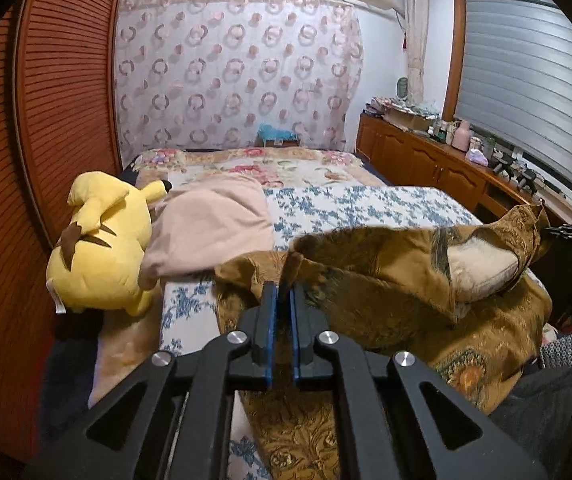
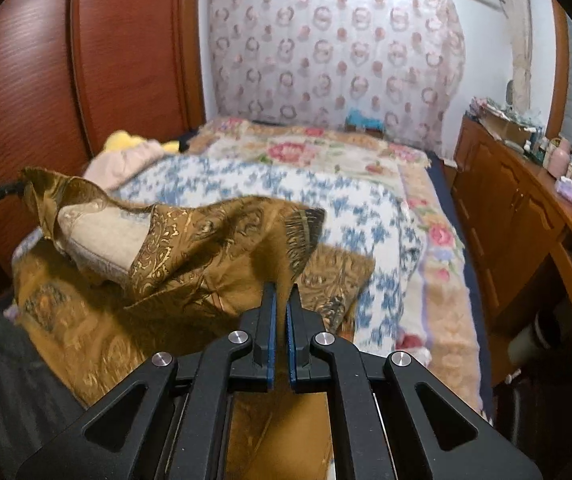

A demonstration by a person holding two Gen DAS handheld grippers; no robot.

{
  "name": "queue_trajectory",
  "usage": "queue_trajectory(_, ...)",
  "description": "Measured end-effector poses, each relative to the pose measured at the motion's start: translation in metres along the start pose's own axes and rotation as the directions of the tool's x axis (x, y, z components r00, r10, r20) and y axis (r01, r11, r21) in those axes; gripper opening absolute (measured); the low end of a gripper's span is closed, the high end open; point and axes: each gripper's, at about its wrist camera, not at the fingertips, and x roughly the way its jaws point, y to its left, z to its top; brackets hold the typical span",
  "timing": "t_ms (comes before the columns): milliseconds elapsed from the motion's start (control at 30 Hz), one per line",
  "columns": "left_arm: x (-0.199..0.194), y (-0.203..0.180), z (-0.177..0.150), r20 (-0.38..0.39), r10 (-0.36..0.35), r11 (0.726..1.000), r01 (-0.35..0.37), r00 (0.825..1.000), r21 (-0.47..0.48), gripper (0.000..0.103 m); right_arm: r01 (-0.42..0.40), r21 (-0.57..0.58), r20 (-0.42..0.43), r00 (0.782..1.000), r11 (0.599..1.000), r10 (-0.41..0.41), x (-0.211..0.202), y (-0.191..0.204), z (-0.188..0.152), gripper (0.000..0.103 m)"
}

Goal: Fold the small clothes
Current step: 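Lift the shirt side with both grippers and fold it over the body, then lower the folded side and open both grippers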

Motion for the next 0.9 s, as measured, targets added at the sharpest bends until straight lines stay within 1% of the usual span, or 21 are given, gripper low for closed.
queue_trajectory(67,0.001,0.003,0.0,-0.011,0.016,1.0,-0.016,1.0,-0.001,0.009,-0.002,0.005,-0.018,1.0,1.0,0.002,0.002,-0.002,-0.005,0.004)
queue_trajectory(133,0.0,0.009,0.001,-0.006,0.012,1.0,-0.013,1.0,-0.012,0.022,0.019,0.015,-0.016,1.0,1.0,-0.019,0.0,-0.007,-0.006,0.01)
queue_trajectory(167,0.0,0.01,0.002,-0.004,0.011,1.0,-0.011,1.0,-0.015,0.025,0.03,0.016,-0.012,0.999,0.999,-0.03,-0.001,-0.01,-0.005,0.013)
queue_trajectory(233,0.001,0.013,0.004,-0.003,0.015,1.0,-0.015,1.0,-0.012,0.038,0.037,0.024,0.008,0.999,0.999,-0.038,-0.007,-0.016,-0.001,0.026)
queue_trajectory(267,0.003,0.013,0.005,-0.002,0.018,1.0,-0.018,1.0,-0.01,0.042,0.048,0.027,0.017,0.999,0.998,-0.049,-0.009,-0.019,0.003,0.031)
queue_trajectory(300,0.004,0.014,0.006,-0.001,0.018,1.0,-0.018,1.0,-0.009,0.045,0.055,0.026,0.022,0.998,0.998,-0.056,-0.01,-0.02,0.003,0.041)
queue_trajectory(333,0.008,0.015,0.007,-0.004,0.016,1.0,-0.016,1.0,-0.011,0.05,0.063,0.023,0.031,0.998,0.998,-0.063,-0.01,-0.021,0.007,0.044)
queue_trajectory(400,0.016,0.017,0.01,-0.008,0.015,1.0,-0.015,1.0,-0.01,0.058,0.061,0.016,0.041,0.997,0.998,-0.062,-0.008,-0.024,0.012,0.046)
queue_trajectory(500,0.032,0.017,0.013,-0.028,0.021,1.0,-0.021,0.999,-0.001,0.058,0.076,0.014,0.033,0.997,0.997,-0.076,0.006,-0.028,0.017,0.049)
queue_trajectory(600,0.051,0.019,0.013,-0.055,0.029,1.0,-0.029,0.998,-0.005,0.058,0.056,0.031,0.005,0.998,0.998,-0.057,0.031,-0.035,0.02,0.05)
queue_trajectory(700,0.069,0.021,0.013,-0.08,0.042,0.999,-0.042,0.996,-0.006,0.058,0.055,0.035,-0.032,0.998,0.998,-0.054,0.058,-0.038,0.019,0.058)
queue_trajectory(733,0.075,0.022,0.013,-0.09,0.05,0.999,-0.05,0.995,-0.007,0.058,0.053,0.04,-0.043,0.998,0.998,-0.051,0.065,-0.039,0.018,0.059)
queue_trajectory(800,0.083,0.025,0.013,-0.101,0.055,0.998,-0.057,0.993,-0.015,0.058,0.059,0.049,-0.084,0.995,0.997,-0.055,0.085,-0.044,0.015,0.06)
queue_trajectory(900,0.098,0.03,0.014,-0.121,0.059,0.998,-0.063,0.991,-0.031,0.058,0.081,0.067,-0.121,0.99,0.994,-0.072,0.105,-0.05,0.011,0.06)
